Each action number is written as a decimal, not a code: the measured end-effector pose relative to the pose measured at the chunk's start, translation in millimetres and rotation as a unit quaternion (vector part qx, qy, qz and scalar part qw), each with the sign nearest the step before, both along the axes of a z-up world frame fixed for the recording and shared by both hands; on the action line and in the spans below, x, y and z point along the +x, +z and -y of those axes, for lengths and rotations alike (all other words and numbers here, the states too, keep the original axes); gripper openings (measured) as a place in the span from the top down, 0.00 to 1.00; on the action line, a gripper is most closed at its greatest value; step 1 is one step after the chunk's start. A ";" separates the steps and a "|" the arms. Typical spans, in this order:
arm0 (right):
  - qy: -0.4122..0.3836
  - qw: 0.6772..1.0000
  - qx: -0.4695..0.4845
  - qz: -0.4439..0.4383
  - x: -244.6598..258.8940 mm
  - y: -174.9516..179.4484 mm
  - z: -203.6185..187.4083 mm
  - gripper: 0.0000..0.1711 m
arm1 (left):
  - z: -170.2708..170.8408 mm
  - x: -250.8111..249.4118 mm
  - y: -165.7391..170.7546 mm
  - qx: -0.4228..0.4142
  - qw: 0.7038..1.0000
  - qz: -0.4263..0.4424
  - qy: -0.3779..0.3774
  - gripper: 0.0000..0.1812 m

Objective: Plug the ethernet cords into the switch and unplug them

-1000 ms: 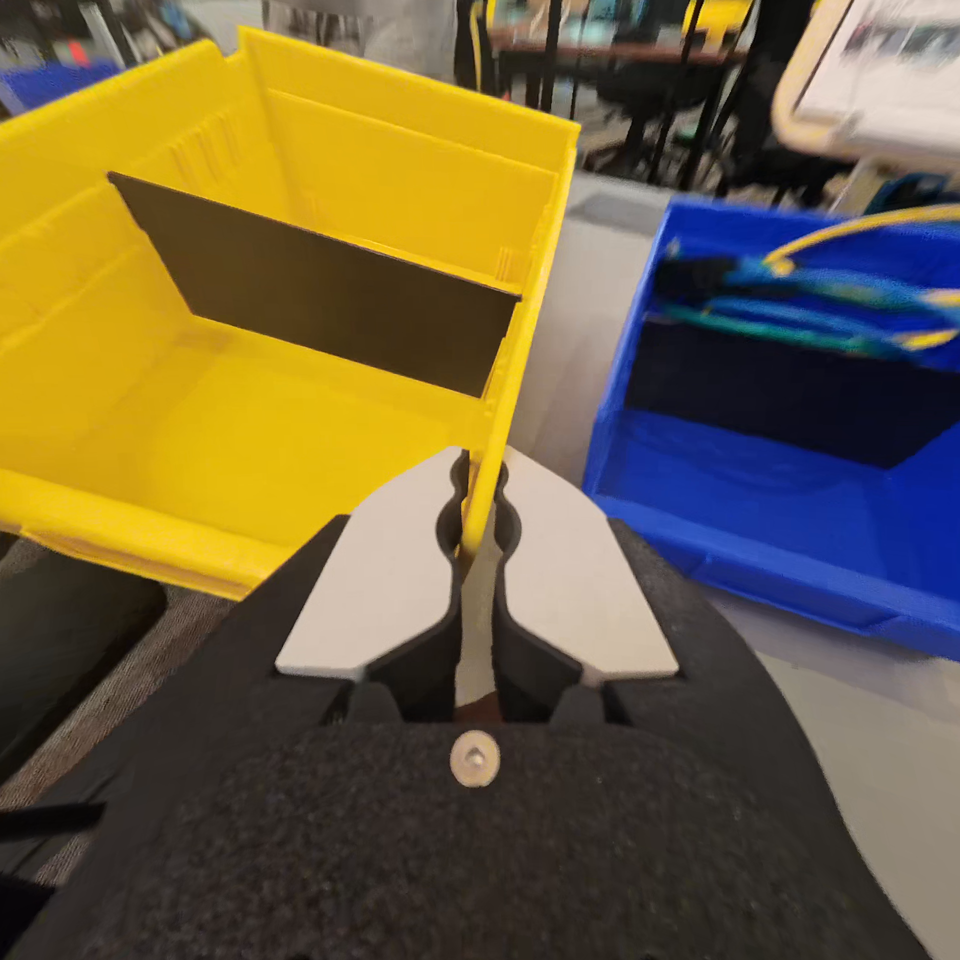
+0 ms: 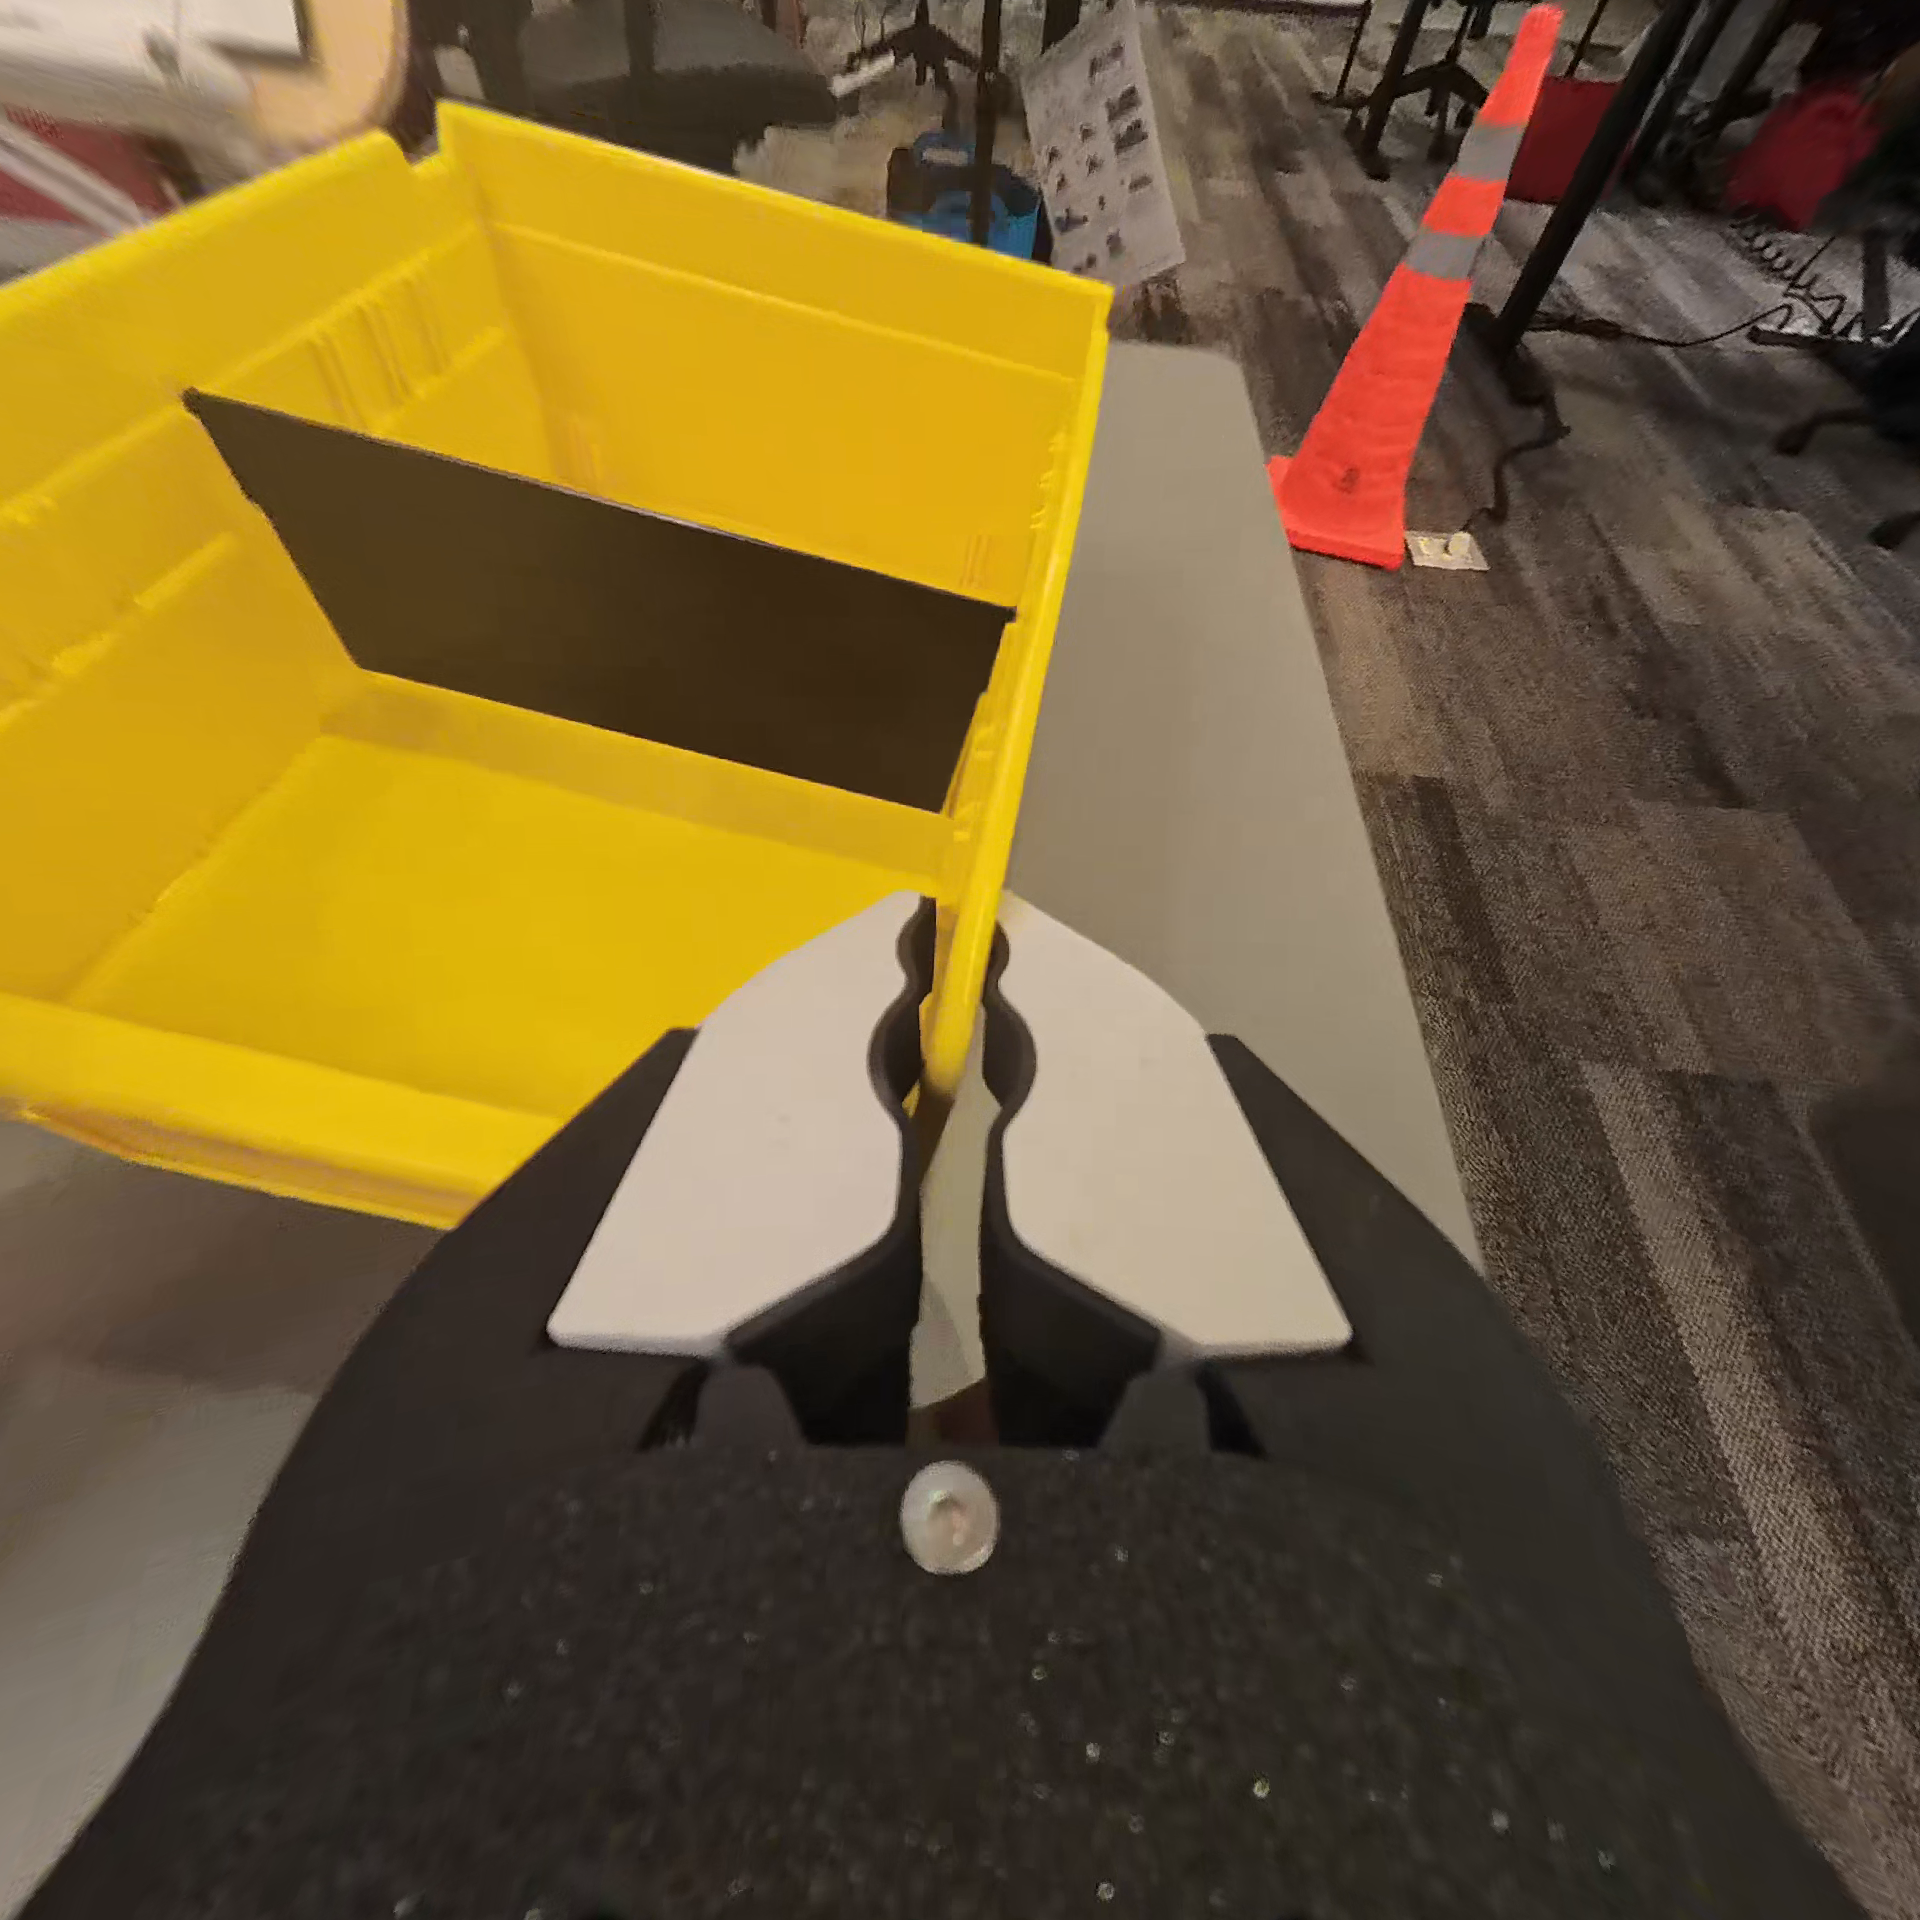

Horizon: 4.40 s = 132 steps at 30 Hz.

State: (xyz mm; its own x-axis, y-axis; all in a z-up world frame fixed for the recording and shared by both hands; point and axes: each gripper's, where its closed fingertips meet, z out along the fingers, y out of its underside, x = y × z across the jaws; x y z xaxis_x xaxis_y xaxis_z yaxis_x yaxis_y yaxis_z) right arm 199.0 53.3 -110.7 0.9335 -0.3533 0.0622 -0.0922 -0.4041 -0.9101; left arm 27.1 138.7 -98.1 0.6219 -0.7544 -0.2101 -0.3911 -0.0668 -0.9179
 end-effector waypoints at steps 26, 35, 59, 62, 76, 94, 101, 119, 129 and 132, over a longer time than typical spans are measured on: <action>0.120 0.988 0.072 0.059 -118.2 91.6 -48.4 0.82 | -82.6 -304.2 28.1 -0.018 0.998 0.005 0.065 0.73; 0.261 0.950 -0.096 -0.145 -337.8 -53.6 -141.3 0.73 | -96.7 -315.2 -55.8 -0.168 0.983 0.023 0.072 0.80; 0.171 0.984 -0.029 -0.035 -563.2 -40.3 -275.0 0.93 | -270.2 -560.9 -45.6 -0.122 0.973 0.017 0.197 0.98; 0.187 0.980 -0.030 -0.054 -563.0 -41.5 -279.3 0.91 | -272.2 -561.9 -44.6 -0.128 0.972 0.038 0.195 0.98; 0.423 0.885 -0.073 -0.180 -483.0 -30.6 -122.7 0.77 | -197.9 -528.7 32.9 -0.081 0.959 0.244 0.115 0.81; 0.014 0.999 0.009 -0.031 -167.5 -37.0 -49.2 0.81 | -143.3 -455.2 -14.8 -0.110 0.984 0.120 0.073 0.80; 0.017 0.999 0.001 -0.027 -164.1 -42.6 -85.1 0.86 | -142.0 -449.0 -24.2 -0.119 0.986 0.096 0.065 0.80; 0.102 0.990 0.076 -0.052 -234.5 -9.6 -3.2 0.80 | -122.2 -460.5 -21.3 -0.110 0.986 0.099 0.075 0.79; 0.135 0.988 0.076 -0.009 -254.7 -7.7 -14.5 0.80 | -119.9 -454.1 -24.8 -0.095 0.991 0.076 0.063 0.78; 0.138 0.987 0.081 -0.021 -257.0 -1.8 -10.2 0.80 | -119.6 -451.4 -23.2 -0.109 0.989 0.080 0.059 0.79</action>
State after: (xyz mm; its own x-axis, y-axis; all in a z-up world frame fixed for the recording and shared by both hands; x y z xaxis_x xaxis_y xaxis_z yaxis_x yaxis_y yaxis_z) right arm -58.1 63.6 -112.6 0.9960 -0.0880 -0.0152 -0.0383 -0.2678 -0.9627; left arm -424.4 258.3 -121.3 0.7204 -0.6911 0.0584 -0.2195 -0.3071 -0.9260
